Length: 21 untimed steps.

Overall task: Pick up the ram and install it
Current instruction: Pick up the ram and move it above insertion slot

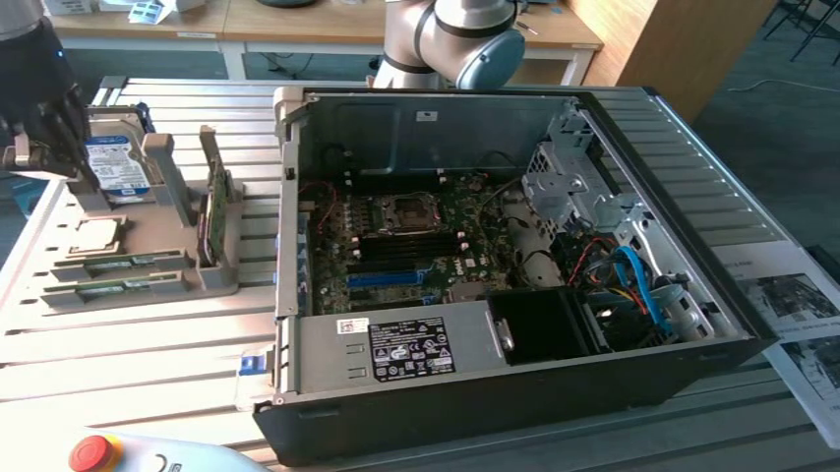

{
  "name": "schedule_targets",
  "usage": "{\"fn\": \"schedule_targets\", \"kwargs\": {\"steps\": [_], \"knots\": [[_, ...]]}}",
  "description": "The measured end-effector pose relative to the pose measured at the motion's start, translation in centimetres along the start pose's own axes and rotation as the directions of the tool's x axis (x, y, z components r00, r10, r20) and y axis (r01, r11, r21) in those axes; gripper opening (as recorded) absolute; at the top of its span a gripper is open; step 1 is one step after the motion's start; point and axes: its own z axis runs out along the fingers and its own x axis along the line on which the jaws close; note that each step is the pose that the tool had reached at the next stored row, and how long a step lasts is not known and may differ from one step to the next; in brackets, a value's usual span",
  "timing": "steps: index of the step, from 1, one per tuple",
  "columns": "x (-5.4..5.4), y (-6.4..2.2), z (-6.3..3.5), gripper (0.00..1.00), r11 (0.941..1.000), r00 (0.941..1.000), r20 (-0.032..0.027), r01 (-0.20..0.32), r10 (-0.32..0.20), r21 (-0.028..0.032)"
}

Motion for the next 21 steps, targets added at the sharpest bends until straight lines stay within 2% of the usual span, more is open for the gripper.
{"fn": "schedule_targets", "kwargs": {"steps": [7,14,21], "knots": [[0.0,-0.05,1.05,0.11,1.0000,1.0000,0.0000,0.000,0.000,0.0001],[0.1,-0.04,1.10,0.11,1.0000,1.0000,0.0002,0.000,0.000,0.0004],[1.1,-0.02,1.07,0.11,1.0000,1.0000,0.0000,0.000,0.000,0.0000]]}}
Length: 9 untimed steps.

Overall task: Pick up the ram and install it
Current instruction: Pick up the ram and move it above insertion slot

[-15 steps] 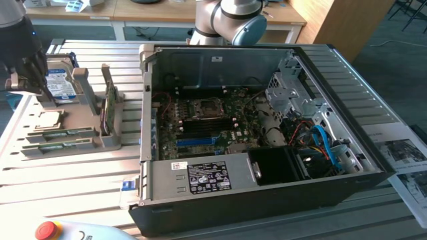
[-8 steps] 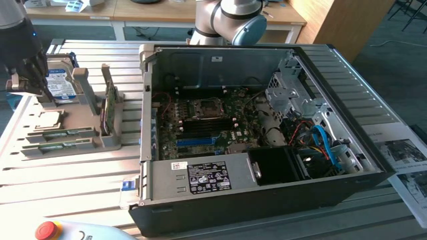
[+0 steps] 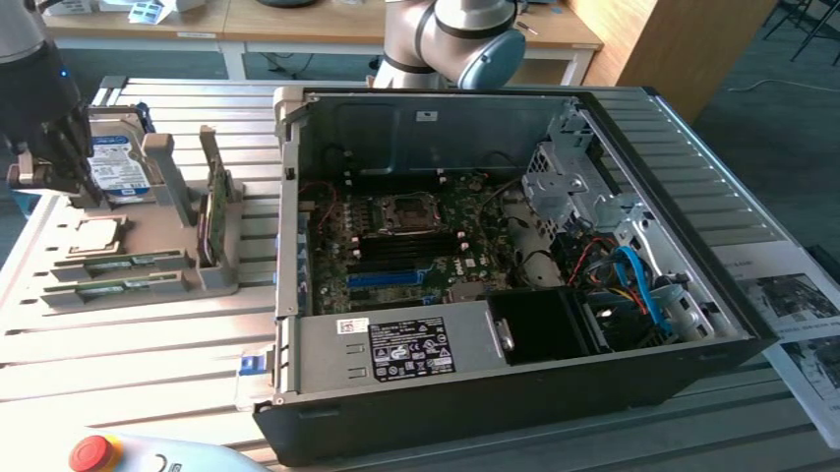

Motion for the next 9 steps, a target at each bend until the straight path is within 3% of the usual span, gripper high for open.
{"fn": "schedule_targets", "kwargs": {"steps": [9], "knots": [[1.6,0.04,-0.02,0.11,1.0000,1.0000,0.0000,0.000,0.000,-0.0001]]}}
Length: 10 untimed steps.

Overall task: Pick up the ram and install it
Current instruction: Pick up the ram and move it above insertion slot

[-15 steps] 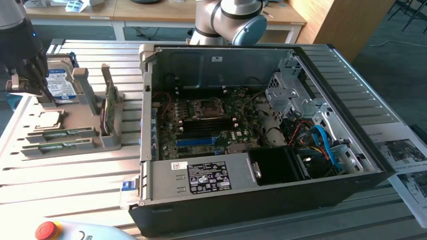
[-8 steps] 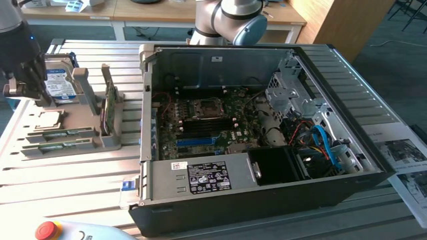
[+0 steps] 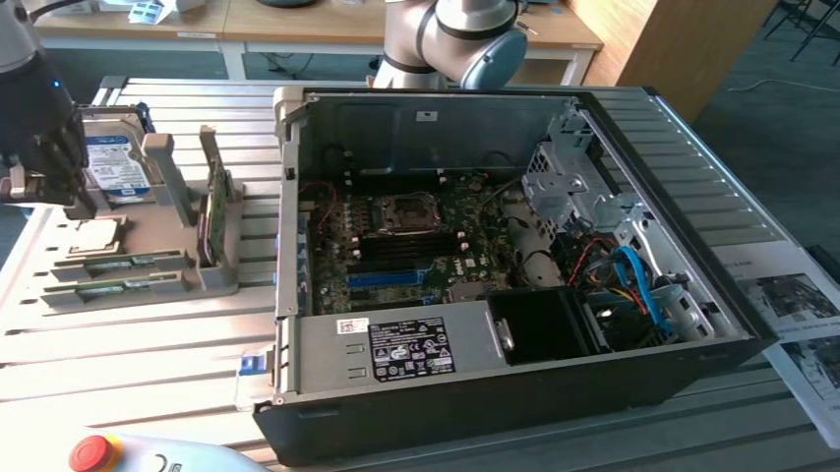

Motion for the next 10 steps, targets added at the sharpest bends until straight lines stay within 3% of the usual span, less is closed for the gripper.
{"fn": "schedule_targets", "kwargs": {"steps": [10], "knots": [[1.2,0.03,0.01,0.11,1.0000,1.0000,0.0001,0.000,0.000,0.0001]]}}
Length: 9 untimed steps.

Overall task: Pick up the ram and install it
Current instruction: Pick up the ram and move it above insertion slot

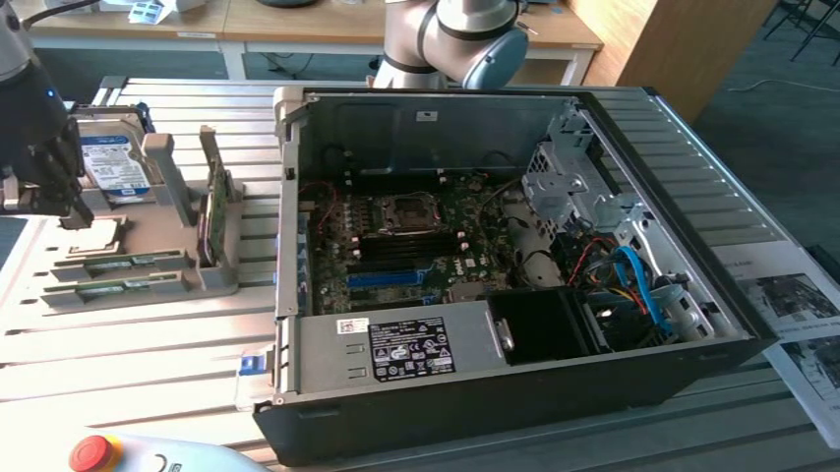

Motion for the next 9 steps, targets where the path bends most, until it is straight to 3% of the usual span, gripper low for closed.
{"fn": "schedule_targets", "kwargs": {"steps": [9], "knots": [[0.07,-0.04,0.85,0.11,1.0000,1.0000,0.0000,0.000,0.000,0.0000]]}}
